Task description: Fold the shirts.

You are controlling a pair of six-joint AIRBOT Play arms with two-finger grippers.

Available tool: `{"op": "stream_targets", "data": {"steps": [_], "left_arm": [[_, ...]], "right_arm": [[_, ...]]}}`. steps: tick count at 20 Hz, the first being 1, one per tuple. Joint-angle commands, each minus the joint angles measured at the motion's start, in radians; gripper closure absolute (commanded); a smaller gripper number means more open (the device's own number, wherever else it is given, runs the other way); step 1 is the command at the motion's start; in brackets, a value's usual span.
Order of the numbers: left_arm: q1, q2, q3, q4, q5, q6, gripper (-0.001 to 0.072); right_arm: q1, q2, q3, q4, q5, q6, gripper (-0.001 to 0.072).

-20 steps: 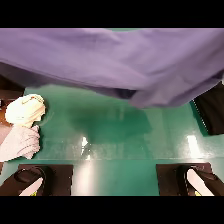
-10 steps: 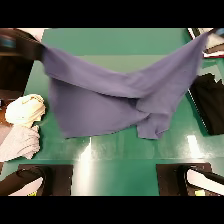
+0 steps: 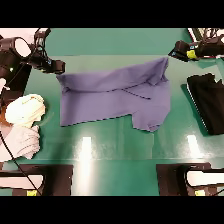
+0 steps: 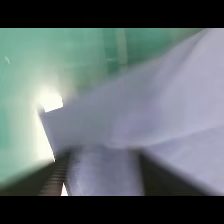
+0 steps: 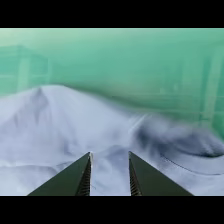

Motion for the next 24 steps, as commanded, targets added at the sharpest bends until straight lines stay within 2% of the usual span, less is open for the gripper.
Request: {"op": "stream_targets", "data": {"steps": [1, 2, 4, 5, 7, 8, 11, 16, 19, 24], "left_arm": [[0.063, -0.028, 0.029, -0.024, -0.049, -0.003, 0.0175], [0.087, -0.023, 0.041, -0.034, -0.092, -0.002, 0.0175], [0.146, -0.003, 0.038, -0.109, -0.169, 0.015, 0.0175], [0.177, 0.012, 0.024, -0.165, -0.205, 0.047, 0.0175], [0.220, 0.065, -0.078, -0.243, -0.216, 0.084, 0.0175], [0.227, 0.099, -0.152, -0.243, -0.214, 0.086, 0.0175], [0.227, 0.235, -0.444, -0.238, -0.158, 0.110, 0.0175], [0.227, 0.412, -0.816, -0.241, -0.066, 0.111, 0.0175], [0.222, 0.417, -0.910, -0.275, -0.037, 0.158, 0.0176], [0.222, 0.417, -0.958, -0.329, 0.067, 0.160, 0.0175]], "right_arm": [[-0.017, -0.019, -0.006, -0.006, -0.013, 0.000, 0.0431], [-0.032, -0.005, -0.006, -0.006, 0.034, -0.001, 0.0438], [-0.055, 0.026, -0.006, -0.006, 0.171, -0.066, 0.0455], [-0.063, 0.037, -0.006, -0.006, 0.248, -0.095, 0.0454], [-0.066, 0.069, -0.038, -0.006, 0.373, -0.129, 0.0454], [-0.066, 0.092, -0.080, -0.006, 0.389, -0.132, 0.0454], [-0.066, 0.168, -0.260, 0.014, 0.379, -0.135, 0.0454], [-0.066, 0.248, -0.488, 0.163, 0.357, -0.182, 0.0454], [-0.065, 0.278, -0.550, 0.203, 0.336, -0.194, 0.0454], [-0.065, 0.331, -0.560, 0.203, 0.331, -0.194, 0.0455]]}}
